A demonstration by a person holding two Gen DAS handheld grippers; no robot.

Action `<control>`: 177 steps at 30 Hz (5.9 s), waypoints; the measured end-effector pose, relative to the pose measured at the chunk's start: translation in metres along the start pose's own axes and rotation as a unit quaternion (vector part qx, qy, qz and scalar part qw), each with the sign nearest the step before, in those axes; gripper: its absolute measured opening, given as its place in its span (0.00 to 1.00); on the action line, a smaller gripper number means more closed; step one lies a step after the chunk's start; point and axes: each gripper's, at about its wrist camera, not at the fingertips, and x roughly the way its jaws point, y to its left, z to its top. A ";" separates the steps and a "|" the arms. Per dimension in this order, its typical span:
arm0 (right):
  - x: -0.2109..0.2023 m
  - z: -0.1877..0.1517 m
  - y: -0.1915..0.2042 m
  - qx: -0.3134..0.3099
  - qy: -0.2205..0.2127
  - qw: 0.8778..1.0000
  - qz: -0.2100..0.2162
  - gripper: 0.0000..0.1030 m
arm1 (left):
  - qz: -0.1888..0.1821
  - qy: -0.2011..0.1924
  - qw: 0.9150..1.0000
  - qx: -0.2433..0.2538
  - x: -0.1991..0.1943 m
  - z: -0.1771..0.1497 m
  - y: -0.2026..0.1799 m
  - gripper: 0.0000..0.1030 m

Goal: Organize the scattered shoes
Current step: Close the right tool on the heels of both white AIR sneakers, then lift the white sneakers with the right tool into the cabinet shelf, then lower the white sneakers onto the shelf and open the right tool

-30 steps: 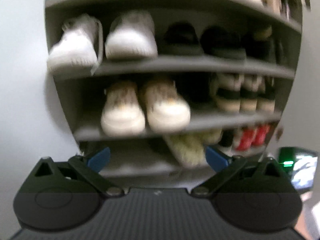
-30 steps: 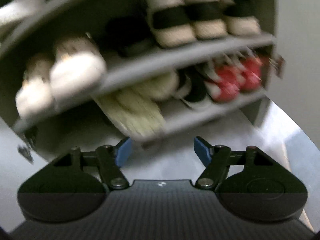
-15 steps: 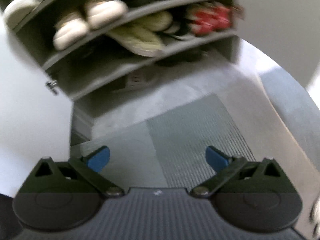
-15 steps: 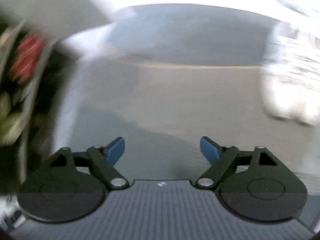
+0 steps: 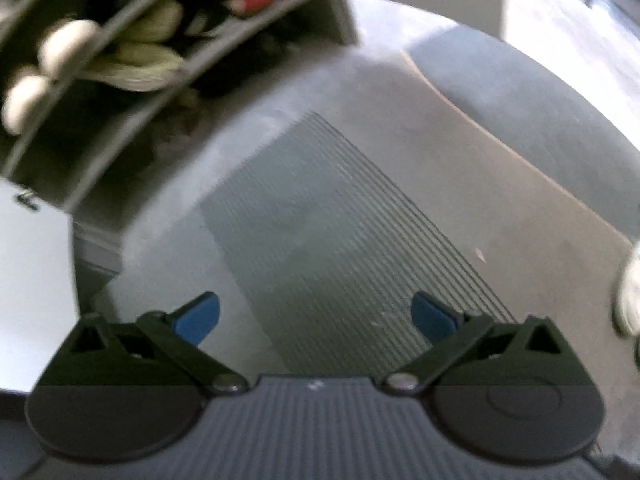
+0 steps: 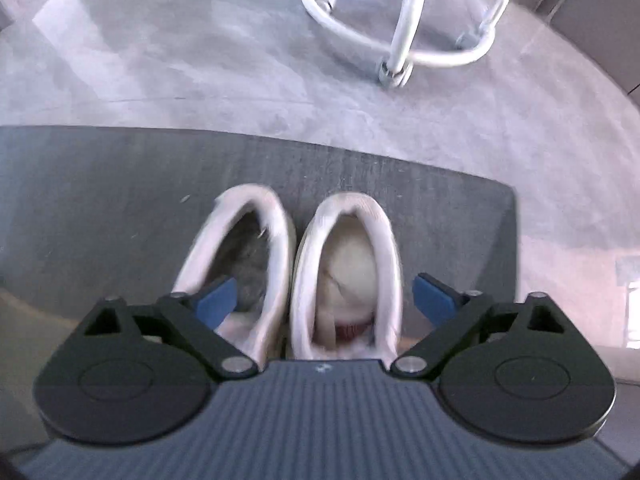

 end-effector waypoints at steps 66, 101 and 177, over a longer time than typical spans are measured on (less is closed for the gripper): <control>-0.369 -0.496 0.687 -0.550 -0.191 0.687 0.435 0.28 | -0.014 -0.004 0.956 -0.292 0.085 -0.088 0.251 1.00; -0.325 -0.581 0.829 -0.568 -0.219 0.642 0.467 0.28 | 0.130 0.012 0.931 -0.342 0.349 0.005 0.312 0.98; -0.184 -0.441 0.721 -0.287 0.309 0.776 0.468 0.71 | 0.112 -0.068 0.933 -0.334 0.278 -0.008 0.305 0.69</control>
